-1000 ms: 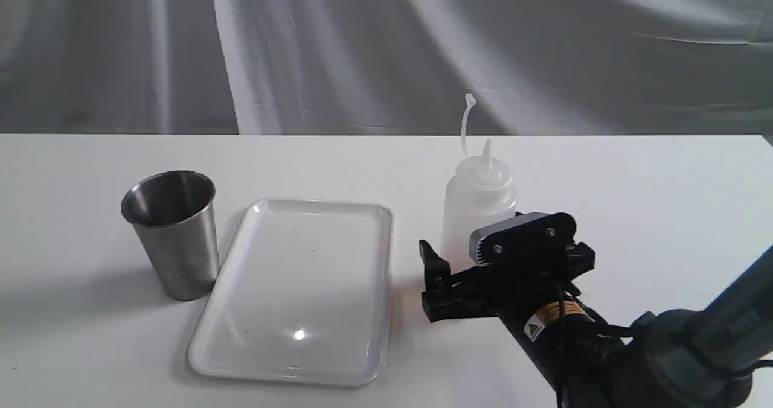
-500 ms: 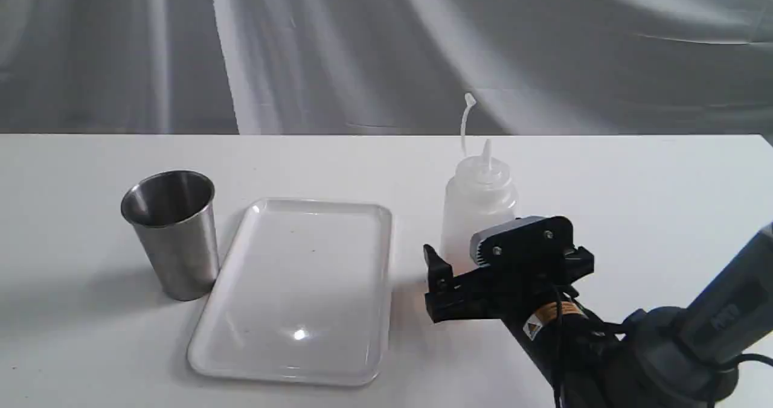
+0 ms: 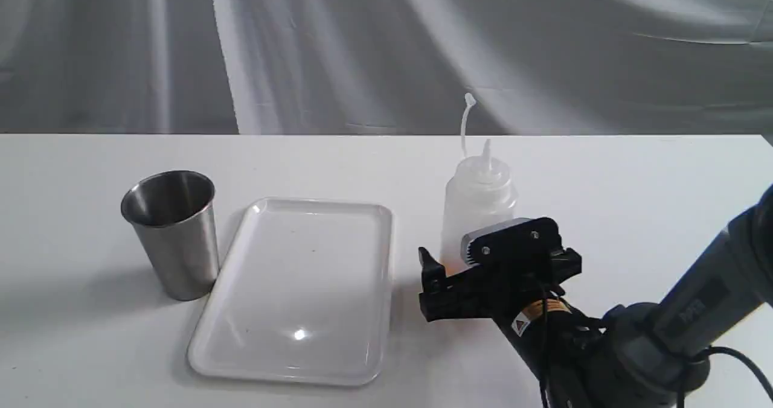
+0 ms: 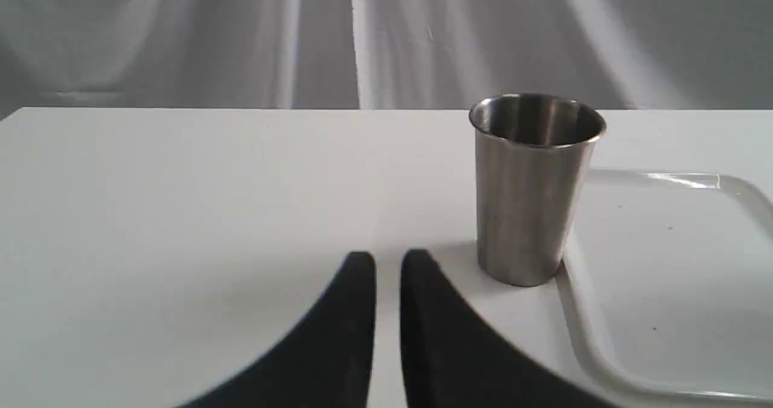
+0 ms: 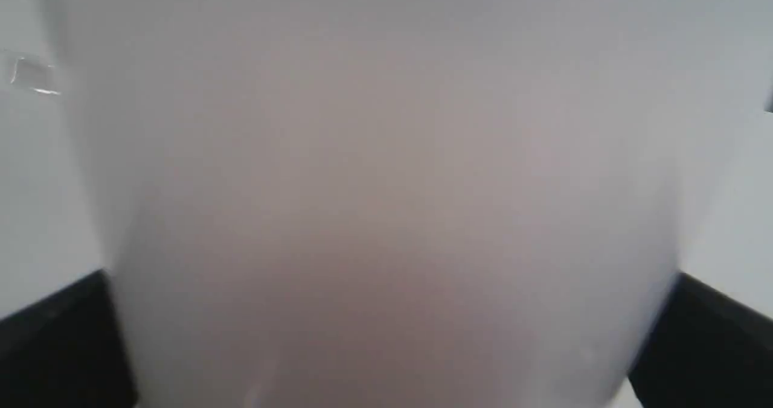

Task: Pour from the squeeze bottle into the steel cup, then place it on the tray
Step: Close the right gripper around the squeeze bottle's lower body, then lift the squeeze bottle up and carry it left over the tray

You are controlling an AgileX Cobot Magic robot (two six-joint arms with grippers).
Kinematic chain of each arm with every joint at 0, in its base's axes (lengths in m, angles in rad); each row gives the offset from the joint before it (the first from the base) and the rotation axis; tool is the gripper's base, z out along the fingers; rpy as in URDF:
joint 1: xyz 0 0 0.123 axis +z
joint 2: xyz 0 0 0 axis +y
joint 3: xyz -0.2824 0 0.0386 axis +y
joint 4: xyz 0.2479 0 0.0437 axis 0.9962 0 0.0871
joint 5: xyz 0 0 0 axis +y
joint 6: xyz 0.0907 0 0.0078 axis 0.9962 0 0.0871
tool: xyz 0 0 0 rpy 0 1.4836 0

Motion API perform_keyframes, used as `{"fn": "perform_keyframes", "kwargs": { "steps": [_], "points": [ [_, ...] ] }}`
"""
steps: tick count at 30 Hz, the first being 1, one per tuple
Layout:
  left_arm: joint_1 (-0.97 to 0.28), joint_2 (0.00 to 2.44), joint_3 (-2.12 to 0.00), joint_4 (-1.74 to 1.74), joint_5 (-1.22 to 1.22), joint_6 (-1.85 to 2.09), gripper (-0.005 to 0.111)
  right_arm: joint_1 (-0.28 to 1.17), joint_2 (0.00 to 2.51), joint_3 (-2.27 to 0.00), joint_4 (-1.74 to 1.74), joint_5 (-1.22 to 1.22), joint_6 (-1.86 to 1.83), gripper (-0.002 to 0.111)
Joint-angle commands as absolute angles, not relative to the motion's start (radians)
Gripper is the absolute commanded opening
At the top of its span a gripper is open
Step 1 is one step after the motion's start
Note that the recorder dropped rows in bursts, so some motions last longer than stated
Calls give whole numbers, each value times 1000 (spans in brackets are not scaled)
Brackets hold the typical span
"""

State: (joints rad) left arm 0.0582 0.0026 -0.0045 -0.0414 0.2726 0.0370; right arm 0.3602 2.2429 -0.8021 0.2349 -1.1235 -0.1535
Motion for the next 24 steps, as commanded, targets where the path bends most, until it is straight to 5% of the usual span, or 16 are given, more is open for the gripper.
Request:
{"fn": "perform_keyframes", "kwargs": {
  "steps": [1, 9, 13, 24],
  "points": [
    [54, 0, 0, -46, 266, 30, 8, 357, 2241, -805, 224, -1138, -153, 105],
    [54, 0, 0, -46, 266, 32, 8, 357, 2241, -805, 224, -1138, -153, 103],
    [54, 0, 0, -46, 266, 32, 8, 357, 2241, -805, 208, -1138, -161, 90],
    [54, 0, 0, -46, 266, 31, 8, 359, 2236, -805, 218, -1138, -217, 4]
  ]
}}
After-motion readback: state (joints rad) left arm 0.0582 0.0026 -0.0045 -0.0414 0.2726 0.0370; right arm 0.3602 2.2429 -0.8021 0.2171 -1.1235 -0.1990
